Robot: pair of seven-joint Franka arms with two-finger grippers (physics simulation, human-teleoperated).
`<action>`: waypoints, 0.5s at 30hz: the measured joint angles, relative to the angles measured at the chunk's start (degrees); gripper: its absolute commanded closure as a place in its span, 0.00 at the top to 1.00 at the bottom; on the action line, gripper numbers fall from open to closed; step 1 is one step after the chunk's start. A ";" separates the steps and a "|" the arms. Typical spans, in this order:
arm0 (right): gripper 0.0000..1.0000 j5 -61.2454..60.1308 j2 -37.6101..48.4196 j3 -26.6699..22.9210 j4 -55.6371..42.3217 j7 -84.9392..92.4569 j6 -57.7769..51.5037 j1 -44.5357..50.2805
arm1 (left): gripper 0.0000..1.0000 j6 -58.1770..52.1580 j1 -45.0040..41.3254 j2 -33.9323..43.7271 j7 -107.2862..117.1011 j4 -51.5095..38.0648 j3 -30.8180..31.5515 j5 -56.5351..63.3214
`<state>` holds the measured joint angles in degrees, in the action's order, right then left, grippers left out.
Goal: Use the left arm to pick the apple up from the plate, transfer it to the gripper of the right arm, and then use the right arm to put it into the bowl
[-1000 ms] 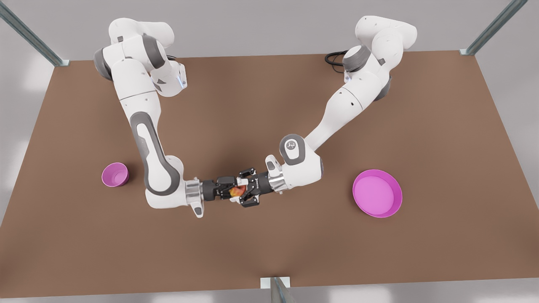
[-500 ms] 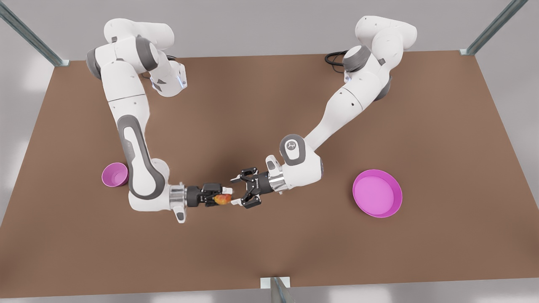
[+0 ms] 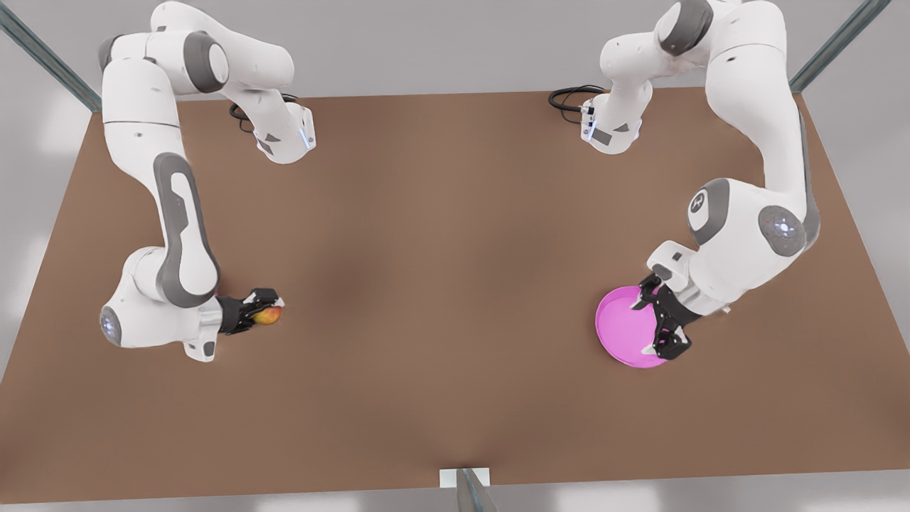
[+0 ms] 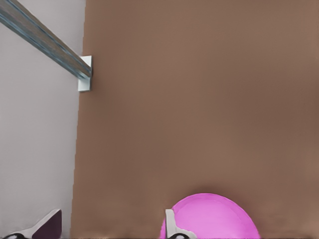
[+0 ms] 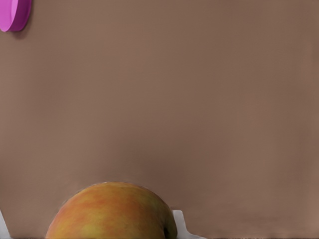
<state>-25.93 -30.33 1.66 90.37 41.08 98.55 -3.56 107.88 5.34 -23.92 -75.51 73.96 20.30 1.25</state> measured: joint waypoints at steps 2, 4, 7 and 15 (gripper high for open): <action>0.60 4.91 -0.59 -0.04 0.05 -2.43 0.62 -1.51 | 1.00 -6.17 -3.31 7.26 7.97 2.27 -8.75 0.76; 0.60 9.32 -0.76 -0.04 0.22 -4.83 1.16 -2.62 | 1.00 -9.83 -7.34 14.71 15.07 7.70 -15.38 0.52; 0.60 14.67 -0.57 0.06 1.22 -7.91 2.28 -4.03 | 1.00 -13.21 -8.63 17.71 23.89 9.61 -18.53 0.06; 0.61 24.08 -1.34 0.37 2.61 -13.82 6.84 -7.81 | 1.00 -16.00 -8.88 13.84 40.20 7.05 -22.23 -1.15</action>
<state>-1.85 -31.67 2.03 92.97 27.25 105.39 -11.37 91.88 -3.54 -10.08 -35.31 81.01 -1.92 0.10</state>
